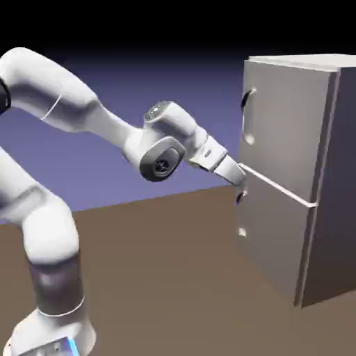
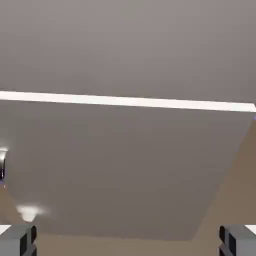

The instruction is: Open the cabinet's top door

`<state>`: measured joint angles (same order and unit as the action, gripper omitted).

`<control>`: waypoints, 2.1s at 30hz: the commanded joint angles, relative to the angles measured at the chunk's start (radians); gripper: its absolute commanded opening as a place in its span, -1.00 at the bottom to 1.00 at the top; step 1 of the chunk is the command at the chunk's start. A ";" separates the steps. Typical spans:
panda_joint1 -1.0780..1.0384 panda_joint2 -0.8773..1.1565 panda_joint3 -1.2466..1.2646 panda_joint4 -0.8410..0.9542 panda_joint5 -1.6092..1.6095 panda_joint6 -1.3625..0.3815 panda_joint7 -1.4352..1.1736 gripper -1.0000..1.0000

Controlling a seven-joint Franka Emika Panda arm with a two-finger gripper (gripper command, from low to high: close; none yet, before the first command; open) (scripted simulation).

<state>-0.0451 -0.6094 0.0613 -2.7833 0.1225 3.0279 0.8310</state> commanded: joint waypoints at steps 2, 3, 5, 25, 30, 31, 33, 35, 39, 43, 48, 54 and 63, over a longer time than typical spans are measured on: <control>-0.042 -0.029 0.045 0.020 0.087 -0.007 0.069 1.00; -0.063 -0.044 0.068 0.030 0.131 -0.010 0.104 1.00; -0.106 -0.073 0.114 0.050 0.218 -0.017 0.173 1.00; -0.528 -0.365 0.568 0.248 1.087 -0.084 0.864 1.00; -0.633 -0.438 0.681 0.297 1.305 -0.101 1.037 1.00; -0.654 -0.452 0.704 0.307 1.348 -0.105 1.072 1.00; -0.696 -0.482 0.749 0.327 1.435 -0.112 1.141 1.00; -0.739 -0.511 0.795 0.347 1.522 -0.118 1.210 1.00; -0.823 -0.569 0.886 0.386 1.696 -0.132 1.348 1.00; -0.907 -0.628 0.976 0.426 1.870 -0.145 1.487 1.00; -1.013 -0.701 1.090 0.476 2.088 -0.162 1.660 1.00; -1.140 -0.788 1.226 0.535 2.349 -0.183 1.867 1.00; -1.310 -0.793 1.274 0.679 2.399 -0.203 1.897 -1.00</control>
<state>-1.3549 -1.4028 1.3352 -2.1043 2.5213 2.8246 2.7276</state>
